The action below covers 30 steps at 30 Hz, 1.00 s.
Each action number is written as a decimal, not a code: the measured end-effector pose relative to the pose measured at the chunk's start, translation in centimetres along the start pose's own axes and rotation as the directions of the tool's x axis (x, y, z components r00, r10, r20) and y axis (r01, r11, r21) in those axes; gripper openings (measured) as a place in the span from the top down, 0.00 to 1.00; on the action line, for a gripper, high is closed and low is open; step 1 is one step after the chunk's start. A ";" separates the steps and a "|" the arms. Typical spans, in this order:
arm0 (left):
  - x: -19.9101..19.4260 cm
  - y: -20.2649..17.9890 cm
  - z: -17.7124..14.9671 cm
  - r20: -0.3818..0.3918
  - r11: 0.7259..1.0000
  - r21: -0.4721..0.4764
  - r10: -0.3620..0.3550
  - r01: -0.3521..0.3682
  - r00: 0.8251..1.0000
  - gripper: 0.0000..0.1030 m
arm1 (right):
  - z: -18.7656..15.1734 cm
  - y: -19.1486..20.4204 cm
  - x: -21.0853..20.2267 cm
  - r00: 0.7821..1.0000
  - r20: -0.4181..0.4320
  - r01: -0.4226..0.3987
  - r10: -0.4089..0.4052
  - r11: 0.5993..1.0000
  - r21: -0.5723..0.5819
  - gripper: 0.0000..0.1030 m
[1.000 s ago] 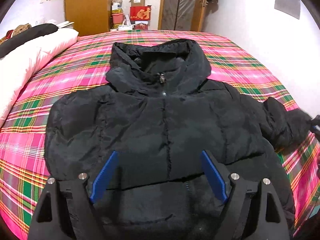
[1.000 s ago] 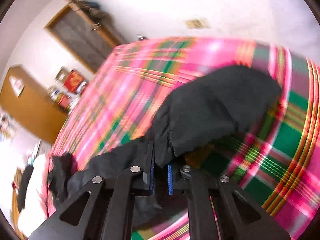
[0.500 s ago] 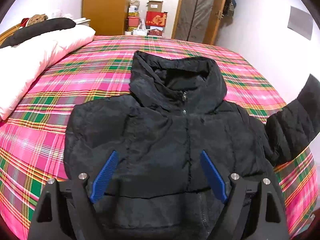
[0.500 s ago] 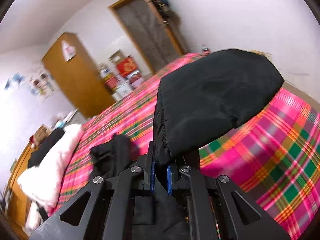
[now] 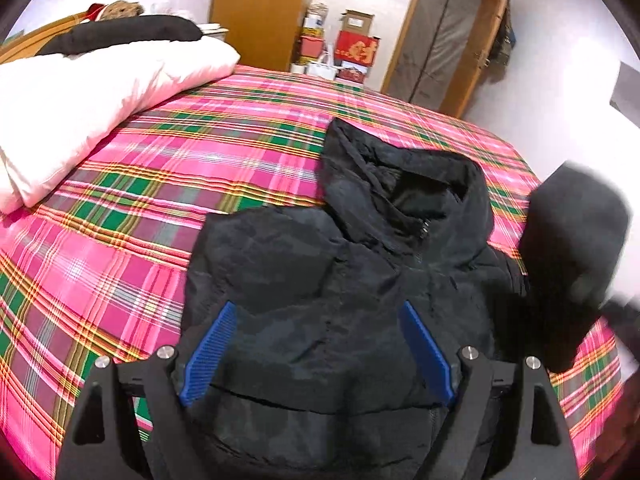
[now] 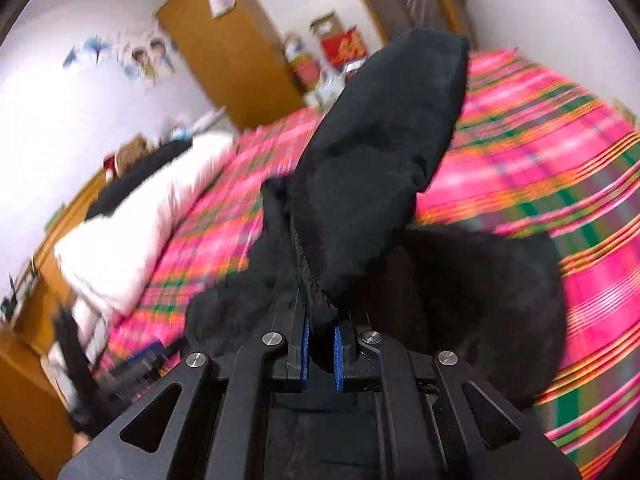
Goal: Fold large clothes
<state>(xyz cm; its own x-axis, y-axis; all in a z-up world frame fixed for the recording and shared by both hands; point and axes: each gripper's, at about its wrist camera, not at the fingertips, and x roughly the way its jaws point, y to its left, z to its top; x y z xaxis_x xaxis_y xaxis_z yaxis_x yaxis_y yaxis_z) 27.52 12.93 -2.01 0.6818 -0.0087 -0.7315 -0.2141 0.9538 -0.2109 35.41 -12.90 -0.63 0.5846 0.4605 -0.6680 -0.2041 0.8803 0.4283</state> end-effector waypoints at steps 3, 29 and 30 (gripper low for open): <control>0.1 0.9 0.4 0.006 1.000 -0.028 0.006 -0.006 1.000 0.17 | -2.1 0.1 4.4 0.996 -0.086 -0.003 0.002 1.000 -0.004 0.92; 3.9 0.6 -0.5 -0.183 0.980 -0.111 -0.182 0.163 0.966 0.17 | -2.3 -4.4 -0.7 1.000 -0.009 0.007 -0.007 0.999 0.033 0.41; 4.3 0.1 -0.8 -0.204 0.983 -0.099 -0.174 0.156 0.963 0.17 | -2.2 -5.6 -1.3 1.000 0.003 0.028 -0.028 0.998 0.055 0.41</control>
<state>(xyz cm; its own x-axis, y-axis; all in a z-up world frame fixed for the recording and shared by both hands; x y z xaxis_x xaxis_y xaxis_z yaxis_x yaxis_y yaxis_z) 29.90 12.77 -5.72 0.5515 -0.2354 -0.8002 -0.1734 0.9060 -0.3860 34.06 -18.20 -3.51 0.5926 0.4349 -0.6780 -0.1441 0.8854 0.4420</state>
